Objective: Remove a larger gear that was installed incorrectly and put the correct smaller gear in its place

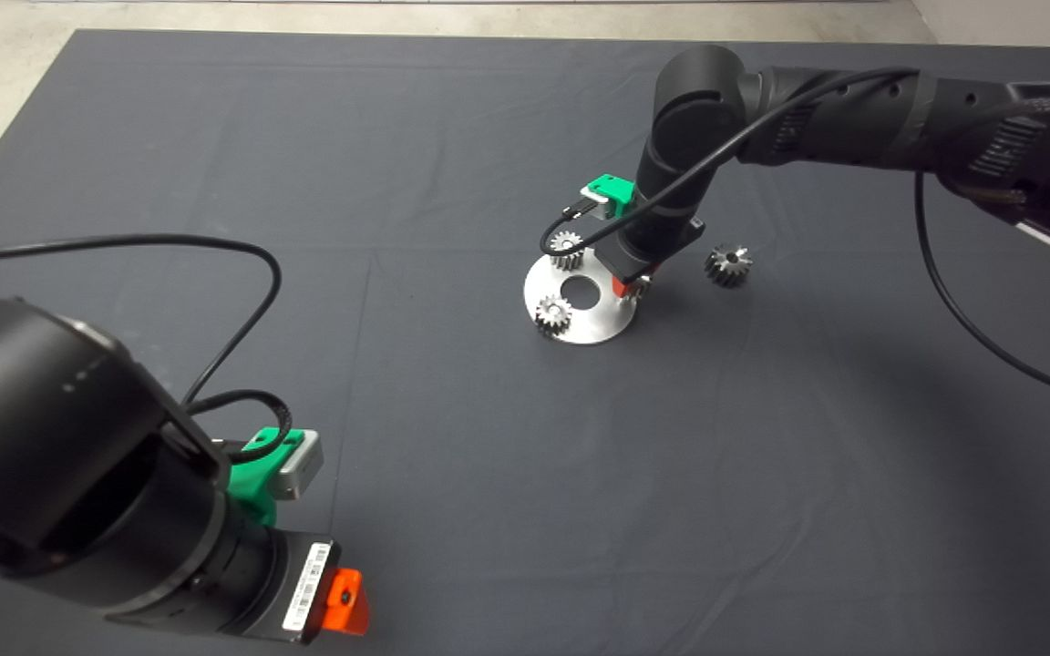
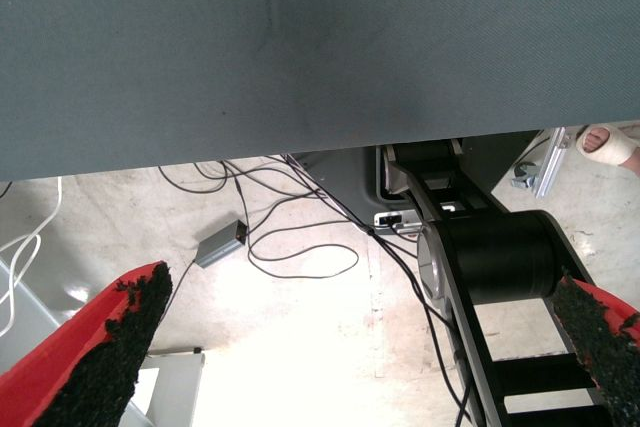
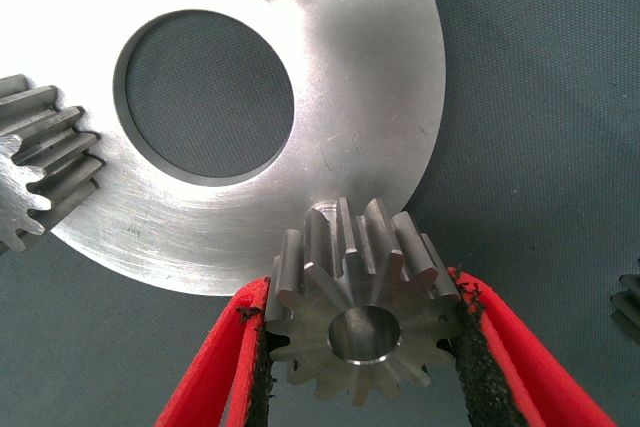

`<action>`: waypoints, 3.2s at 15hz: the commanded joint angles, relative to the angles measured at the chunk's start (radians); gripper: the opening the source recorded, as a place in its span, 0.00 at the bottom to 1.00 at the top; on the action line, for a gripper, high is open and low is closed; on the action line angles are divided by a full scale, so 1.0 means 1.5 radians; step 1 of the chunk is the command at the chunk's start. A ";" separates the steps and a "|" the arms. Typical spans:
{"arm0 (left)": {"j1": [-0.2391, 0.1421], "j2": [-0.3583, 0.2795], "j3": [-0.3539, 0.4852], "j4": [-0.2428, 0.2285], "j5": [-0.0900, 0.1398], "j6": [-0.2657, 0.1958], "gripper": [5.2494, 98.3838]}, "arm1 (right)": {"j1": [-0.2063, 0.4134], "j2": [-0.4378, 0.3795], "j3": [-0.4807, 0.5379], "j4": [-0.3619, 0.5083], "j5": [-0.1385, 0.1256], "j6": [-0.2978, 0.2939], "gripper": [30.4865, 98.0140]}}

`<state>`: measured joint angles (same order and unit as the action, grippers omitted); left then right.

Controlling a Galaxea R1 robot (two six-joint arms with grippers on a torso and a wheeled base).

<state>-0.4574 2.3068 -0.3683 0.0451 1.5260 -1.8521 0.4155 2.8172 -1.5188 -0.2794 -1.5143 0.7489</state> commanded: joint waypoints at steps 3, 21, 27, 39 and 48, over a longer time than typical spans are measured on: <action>-0.004 -0.002 0.012 -0.014 0.010 -0.001 1.00 | 0.015 0.004 0.000 -0.007 0.023 0.003 0.15; -0.004 -0.002 0.012 -0.014 0.009 -0.002 1.00 | 0.018 -0.004 0.001 0.021 0.035 -0.003 0.15; -0.004 -0.002 0.012 -0.014 0.009 -0.002 1.00 | 0.020 0.000 0.006 0.023 0.022 -0.003 0.15; -0.004 -0.002 0.012 -0.014 0.009 -0.002 1.00 | 0.030 0.003 0.024 0.050 0.013 -0.004 0.15; -0.004 -0.002 0.012 -0.014 0.009 -0.002 1.00 | 0.029 0.002 0.023 0.035 0.012 -0.004 0.15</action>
<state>-0.4574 2.3068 -0.3683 0.0451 1.5260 -1.8526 0.4243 2.8153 -1.4932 -0.2385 -1.4923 0.7479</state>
